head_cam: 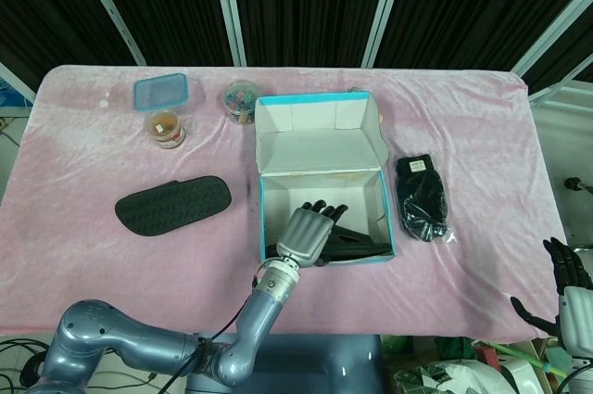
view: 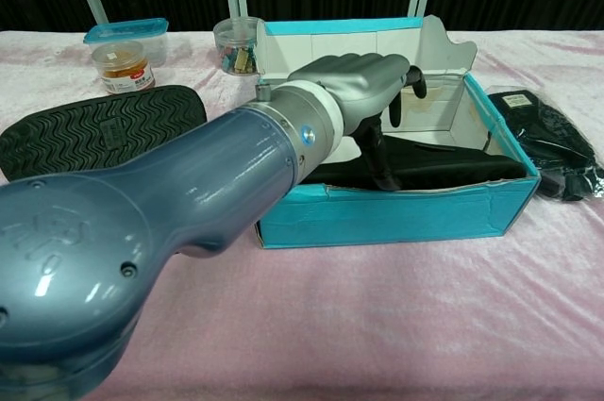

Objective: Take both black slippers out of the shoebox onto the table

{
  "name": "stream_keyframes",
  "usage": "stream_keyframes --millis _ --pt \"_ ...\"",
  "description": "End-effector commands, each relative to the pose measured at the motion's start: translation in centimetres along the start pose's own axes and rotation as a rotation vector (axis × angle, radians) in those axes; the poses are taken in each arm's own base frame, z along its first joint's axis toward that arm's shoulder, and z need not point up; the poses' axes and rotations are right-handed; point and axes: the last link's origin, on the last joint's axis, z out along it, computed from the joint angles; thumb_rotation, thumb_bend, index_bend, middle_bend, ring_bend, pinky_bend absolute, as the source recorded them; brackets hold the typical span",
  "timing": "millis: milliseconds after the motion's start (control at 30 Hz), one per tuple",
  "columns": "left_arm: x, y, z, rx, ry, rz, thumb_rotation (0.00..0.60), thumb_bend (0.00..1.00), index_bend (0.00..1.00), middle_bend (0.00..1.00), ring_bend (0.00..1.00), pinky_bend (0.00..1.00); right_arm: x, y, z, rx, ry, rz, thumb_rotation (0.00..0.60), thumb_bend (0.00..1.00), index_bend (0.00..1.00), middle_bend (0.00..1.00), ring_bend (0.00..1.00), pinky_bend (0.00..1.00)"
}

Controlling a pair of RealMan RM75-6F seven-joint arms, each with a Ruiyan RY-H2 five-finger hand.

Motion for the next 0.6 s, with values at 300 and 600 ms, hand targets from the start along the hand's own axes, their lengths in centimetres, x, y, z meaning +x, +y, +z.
stream_keyframes --millis 300,600 --pt "-0.6 1.0 2.1 0.033 -0.013 0.006 0.600 0.16 0.23 0.38 0.29 0.35 0.0 0.2 -0.2 -0.010 0.000 0.000 0.600 0.11 0.03 0.04 0.00 0.18" --pt "-1.4 1.4 3.2 0.021 -0.037 0.028 0.600 0.38 0.36 0.53 0.43 0.45 0.1 0.1 -0.2 -0.012 0.000 0.000 0.600 0.11 0.03 0.04 0.00 0.18"
